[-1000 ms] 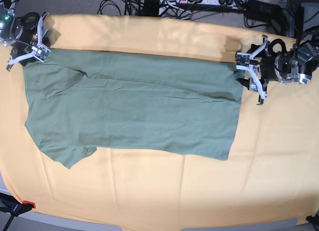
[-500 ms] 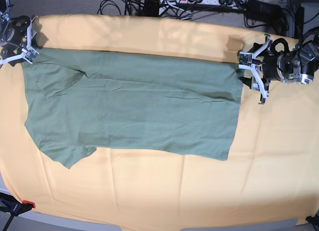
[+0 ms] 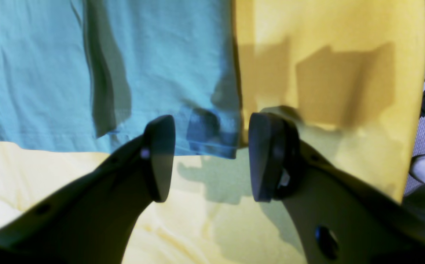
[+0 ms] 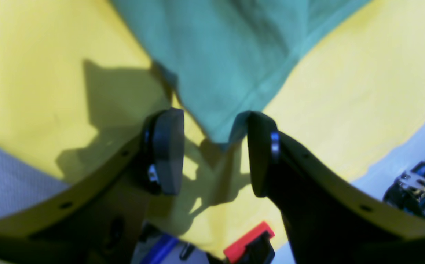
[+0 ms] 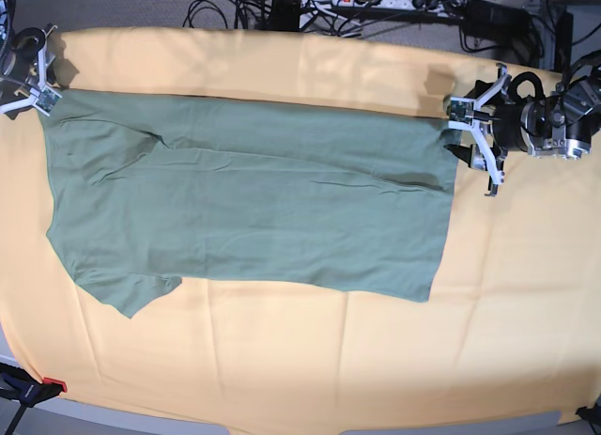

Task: Fold the T-shirt properly
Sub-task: 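Regrasp the shoulder edges with both grippers and hold them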

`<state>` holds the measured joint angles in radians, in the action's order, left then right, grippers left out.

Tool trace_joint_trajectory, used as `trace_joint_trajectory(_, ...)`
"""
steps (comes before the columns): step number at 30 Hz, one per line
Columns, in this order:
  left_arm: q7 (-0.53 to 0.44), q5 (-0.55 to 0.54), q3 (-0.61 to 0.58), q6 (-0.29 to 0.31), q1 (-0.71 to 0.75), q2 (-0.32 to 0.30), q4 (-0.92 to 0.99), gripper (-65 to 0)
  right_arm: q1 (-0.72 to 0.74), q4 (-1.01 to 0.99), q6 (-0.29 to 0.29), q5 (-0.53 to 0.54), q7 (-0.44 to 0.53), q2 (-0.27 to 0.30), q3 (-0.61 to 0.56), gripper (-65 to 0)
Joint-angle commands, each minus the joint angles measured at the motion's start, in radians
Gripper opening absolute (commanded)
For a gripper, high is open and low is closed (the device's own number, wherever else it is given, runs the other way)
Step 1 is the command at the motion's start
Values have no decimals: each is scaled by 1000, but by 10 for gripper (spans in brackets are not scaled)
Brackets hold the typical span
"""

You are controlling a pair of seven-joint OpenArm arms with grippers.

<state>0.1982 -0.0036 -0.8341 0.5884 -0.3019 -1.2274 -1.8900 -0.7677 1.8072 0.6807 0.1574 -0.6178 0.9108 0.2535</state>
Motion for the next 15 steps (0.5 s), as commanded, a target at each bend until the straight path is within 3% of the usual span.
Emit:
trace_joint_trajectory(1,-15,-9,11,-3,-17,-22,-8,-323,-14,3,3,-16,-29,31,9,-348)
trace_joint_trajectory(6,-16,-9,11,-3,-17,-22,-8,-323,-21,3,-9,-17,106,37,9,-348)
trace_joint_trajectory(9,-16,-9,11,-3,-17,-22,-8,-323,-21,3,-75,-17,174,36,9,-348)
trace_joint_trajectory(15,-16,-9,11,-3,-17,-21,-8,-323,-21,3,-103,-17,209,37,9,-348)
